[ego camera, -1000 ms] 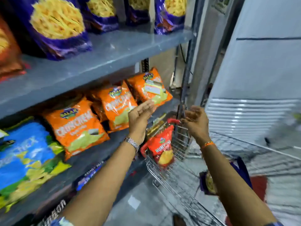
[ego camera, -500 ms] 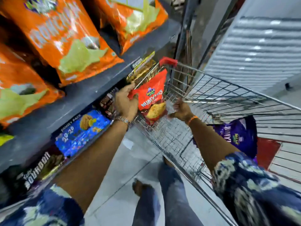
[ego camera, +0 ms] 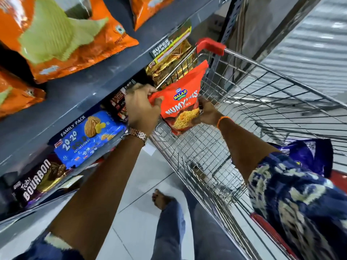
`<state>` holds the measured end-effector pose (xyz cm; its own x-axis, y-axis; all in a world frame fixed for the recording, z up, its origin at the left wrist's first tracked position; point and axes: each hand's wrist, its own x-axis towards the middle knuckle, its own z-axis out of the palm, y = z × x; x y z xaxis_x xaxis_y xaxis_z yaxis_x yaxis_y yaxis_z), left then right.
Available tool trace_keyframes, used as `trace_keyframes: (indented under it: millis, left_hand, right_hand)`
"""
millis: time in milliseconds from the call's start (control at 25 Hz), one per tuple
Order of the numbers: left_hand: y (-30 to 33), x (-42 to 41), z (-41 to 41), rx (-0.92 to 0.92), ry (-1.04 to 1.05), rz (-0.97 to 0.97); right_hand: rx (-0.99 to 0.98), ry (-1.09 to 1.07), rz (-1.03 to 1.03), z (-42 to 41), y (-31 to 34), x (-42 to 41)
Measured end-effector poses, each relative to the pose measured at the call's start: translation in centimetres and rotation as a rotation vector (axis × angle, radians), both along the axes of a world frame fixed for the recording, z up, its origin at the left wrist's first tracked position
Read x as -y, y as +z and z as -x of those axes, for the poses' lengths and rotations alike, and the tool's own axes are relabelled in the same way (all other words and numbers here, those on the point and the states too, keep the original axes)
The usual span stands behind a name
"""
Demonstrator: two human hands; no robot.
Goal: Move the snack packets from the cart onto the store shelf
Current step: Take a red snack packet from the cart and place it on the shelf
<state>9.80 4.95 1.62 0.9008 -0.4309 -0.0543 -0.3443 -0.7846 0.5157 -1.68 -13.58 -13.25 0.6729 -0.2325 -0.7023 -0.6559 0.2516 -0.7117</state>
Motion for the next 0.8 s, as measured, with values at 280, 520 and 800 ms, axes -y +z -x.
trace_keyframes:
  millis: [280, 520, 800]
  left_hand:
    - [-0.2, -1.3, 0.3, 0.021, -0.077, 0.081]
    - [3.2, -2.4, 1.5, -0.107, -0.101, 0.309]
    - [14.9, -4.6, 2.2, -0.064, -0.089, 0.709]
  right_hand:
    - [0.052, 0.131, 0.185, 1.2, 1.0, -0.5]
    - [0.097, 0.039, 0.118, 2.3, 4.9, -1.1]
    - [0.252, 0.077, 0.384, 3.8, 14.5, -3.0]
